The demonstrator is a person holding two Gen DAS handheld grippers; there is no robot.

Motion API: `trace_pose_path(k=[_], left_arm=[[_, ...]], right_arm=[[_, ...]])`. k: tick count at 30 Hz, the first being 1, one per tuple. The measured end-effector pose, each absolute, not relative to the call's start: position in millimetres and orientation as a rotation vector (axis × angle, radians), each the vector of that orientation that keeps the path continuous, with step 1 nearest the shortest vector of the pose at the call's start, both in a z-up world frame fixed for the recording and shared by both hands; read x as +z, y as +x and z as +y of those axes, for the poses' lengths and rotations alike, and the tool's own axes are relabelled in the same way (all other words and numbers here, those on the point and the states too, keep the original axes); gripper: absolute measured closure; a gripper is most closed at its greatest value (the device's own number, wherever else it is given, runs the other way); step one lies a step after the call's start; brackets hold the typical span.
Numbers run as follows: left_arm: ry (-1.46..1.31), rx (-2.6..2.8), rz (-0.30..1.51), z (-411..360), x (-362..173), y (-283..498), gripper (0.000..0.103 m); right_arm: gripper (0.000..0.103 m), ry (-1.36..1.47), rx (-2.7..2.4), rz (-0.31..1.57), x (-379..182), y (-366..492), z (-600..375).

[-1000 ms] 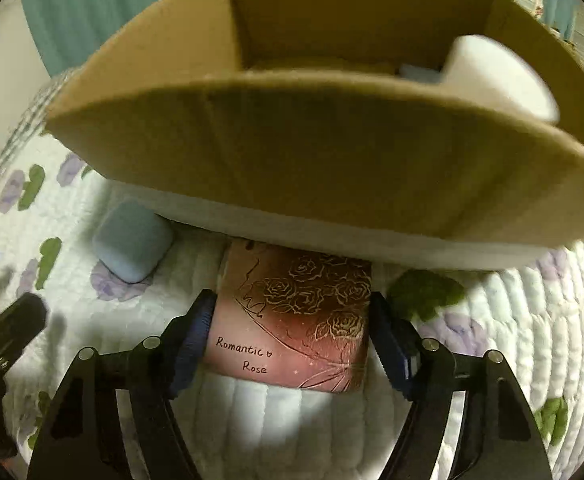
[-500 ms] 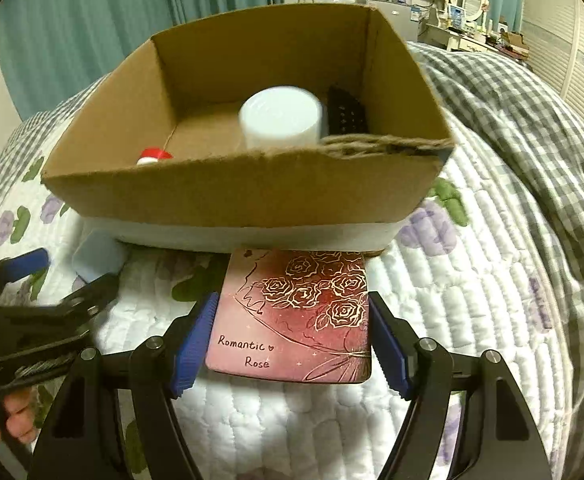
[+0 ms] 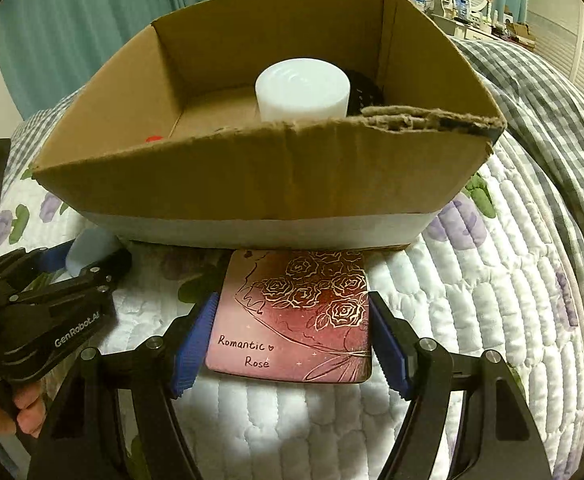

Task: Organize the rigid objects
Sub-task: 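Grasp the blue earbud case with the left tool while the right tool carries the card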

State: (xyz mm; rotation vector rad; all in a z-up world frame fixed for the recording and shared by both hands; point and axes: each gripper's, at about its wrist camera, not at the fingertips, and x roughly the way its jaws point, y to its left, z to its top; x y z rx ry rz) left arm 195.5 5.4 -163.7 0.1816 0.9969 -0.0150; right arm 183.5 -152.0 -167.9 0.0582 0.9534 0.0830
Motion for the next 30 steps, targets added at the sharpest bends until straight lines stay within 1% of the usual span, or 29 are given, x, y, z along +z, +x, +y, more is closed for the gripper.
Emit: trace_pose_path(k=[10,19,27,30], left_arm=[[0.158,-0.034,1.035,-3,-147,165,0.052],[0.125,-0.024,1.006,-8,-117,135,0.052],[0.107,-0.028,0.948,-19,-73,102,0.052],[0.098,-0.034,0.918,-16,-54,104,0.052]], right_arm=[[0.031,0.032,0.093,0.938,-148,161,-153],[0.031,0.021,0.093,0.913,-125,139,-159],[0.031,0.0,0.102,0.863,-88,120,-163],[0.031,-0.009,0.103,0.833,-70,113,-165]])
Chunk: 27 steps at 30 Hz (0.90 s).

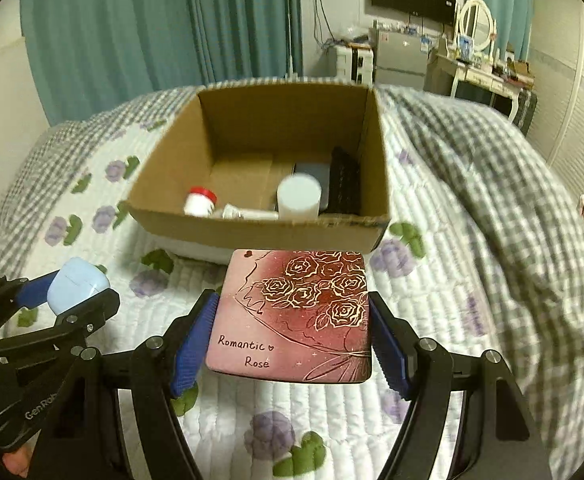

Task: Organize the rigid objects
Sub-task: 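Grasp the blue earbud case with the left tool while the right tool carries the card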

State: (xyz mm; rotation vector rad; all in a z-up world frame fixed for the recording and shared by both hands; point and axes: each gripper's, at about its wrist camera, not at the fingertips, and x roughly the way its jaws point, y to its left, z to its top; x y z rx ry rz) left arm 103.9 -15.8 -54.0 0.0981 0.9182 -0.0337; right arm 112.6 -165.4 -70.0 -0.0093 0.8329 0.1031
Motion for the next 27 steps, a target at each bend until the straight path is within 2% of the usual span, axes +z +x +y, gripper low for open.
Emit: trace_pose_path(k=[8,15,21,27], left_arm=[[0.082,-0.068,0.796,-31,9,94,0.052],[0.085,-0.086,0.688,-41,48,118,0.052],[0.082,-0.089,0.652,-49,45,160,0.052],[0.046,-0.101,0.686,-55,6,206,0.052]], right_arm=[[0.031,-0.049,0.118,0.707,2,105,-177],[0.031,-0.082,0.156,0.608,56,124,-177],[0.031,-0.088,0.169,0.581,67,161,-178],[0.031,-0.085,0.176,0.609,47,206,-182]])
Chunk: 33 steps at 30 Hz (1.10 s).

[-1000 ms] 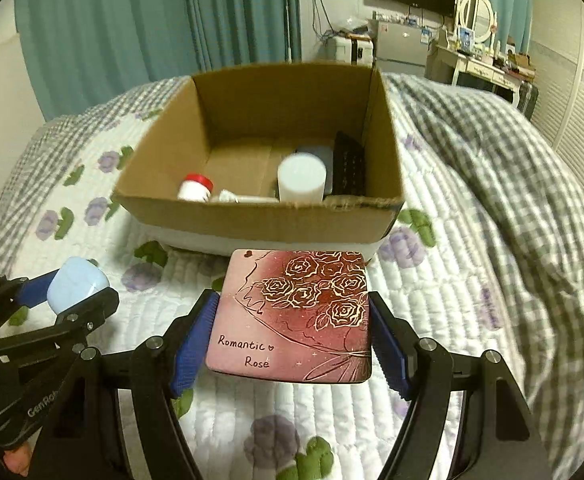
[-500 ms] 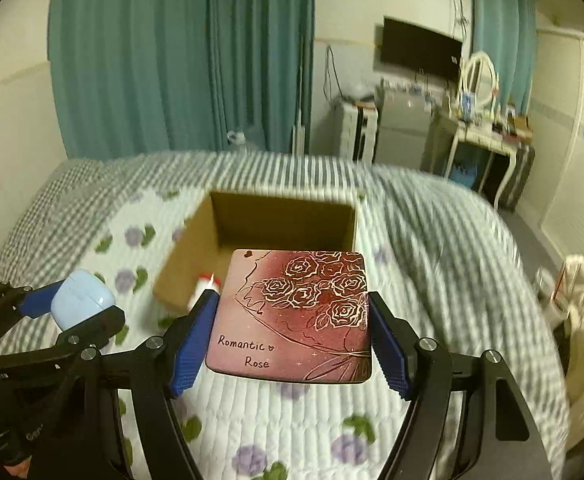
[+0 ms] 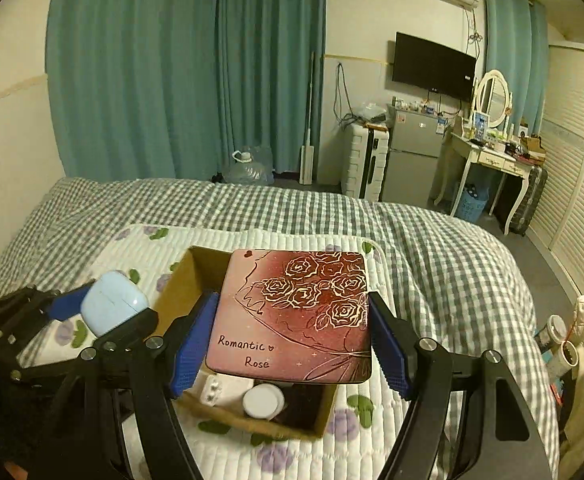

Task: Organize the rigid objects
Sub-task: 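Grasp the blue earbud case with the left tool while the right tool carries the card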

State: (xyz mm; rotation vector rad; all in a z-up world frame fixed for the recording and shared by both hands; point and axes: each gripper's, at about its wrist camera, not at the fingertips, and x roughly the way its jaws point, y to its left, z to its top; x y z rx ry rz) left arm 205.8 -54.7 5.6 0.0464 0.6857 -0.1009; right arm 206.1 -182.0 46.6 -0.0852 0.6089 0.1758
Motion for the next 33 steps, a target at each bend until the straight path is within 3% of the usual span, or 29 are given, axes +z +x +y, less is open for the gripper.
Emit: trace_pose_path(k=[16,33], left_arm=[[0.063,-0.104,0.817,-68,-75,256,0.051],[0.048,-0.048,0.716,-42,-19,229,0.048]], right_arm=[[0.031,-0.053,0.174,0.706,-29,274,-198],[0.031,-0.08,0.177,0.682,-7,256,-188]])
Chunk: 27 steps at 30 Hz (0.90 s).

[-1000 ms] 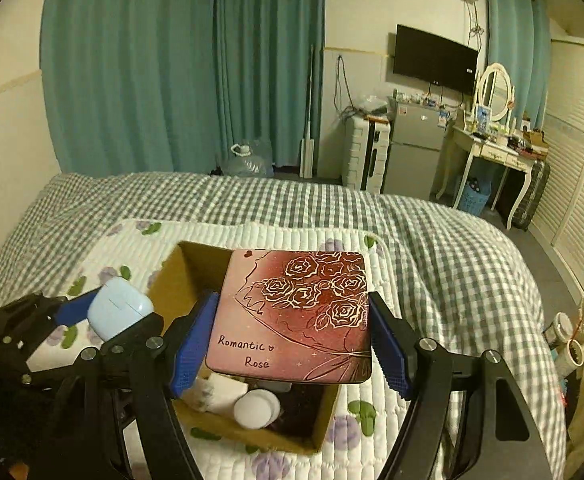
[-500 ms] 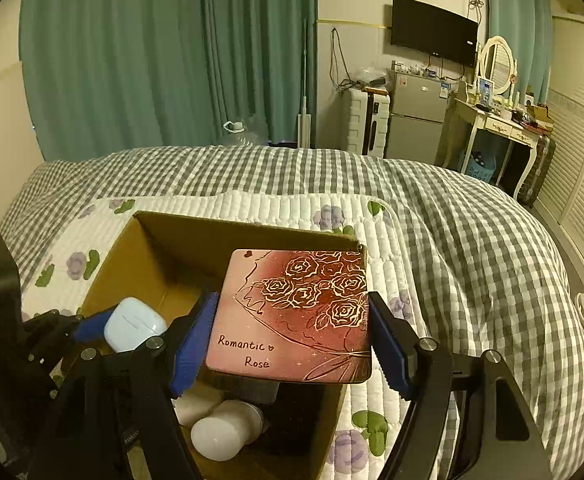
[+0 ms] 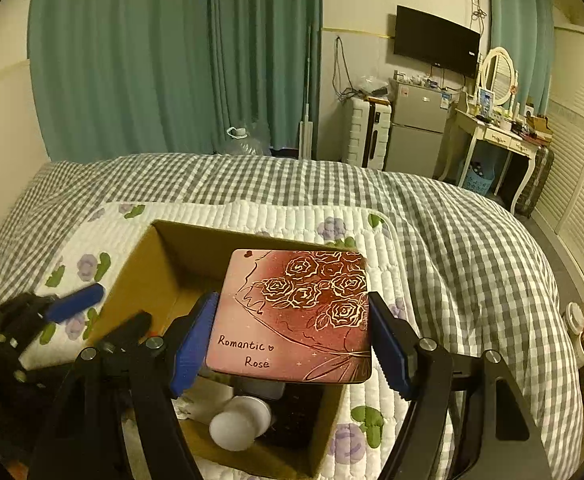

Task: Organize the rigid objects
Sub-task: 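Grasp the blue earbud case with the left tool while the right tool carries the card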

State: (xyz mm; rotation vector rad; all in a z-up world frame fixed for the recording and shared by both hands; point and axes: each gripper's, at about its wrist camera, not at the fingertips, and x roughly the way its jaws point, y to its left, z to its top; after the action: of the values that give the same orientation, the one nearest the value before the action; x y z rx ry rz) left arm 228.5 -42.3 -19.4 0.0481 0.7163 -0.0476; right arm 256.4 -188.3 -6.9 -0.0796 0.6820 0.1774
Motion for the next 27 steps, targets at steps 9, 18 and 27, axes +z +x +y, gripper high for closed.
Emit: trace_pose_path(k=[9,18,27], left_arm=[[0.049,0.003,0.69,-10,-18,241,0.048],[0.021,-0.005,0.722,-1,-47,251,0.048],[0.018,-0.018,0.662,-11,-5,231,0.048]], right_arm=[[0.031,-0.124,0.215,0.769,-40,289,-148],[0.028,-0.149,0.174,0.784,-69,309,-138],[0.027,-0.129,0.16,0.674,-14,286,-157]])
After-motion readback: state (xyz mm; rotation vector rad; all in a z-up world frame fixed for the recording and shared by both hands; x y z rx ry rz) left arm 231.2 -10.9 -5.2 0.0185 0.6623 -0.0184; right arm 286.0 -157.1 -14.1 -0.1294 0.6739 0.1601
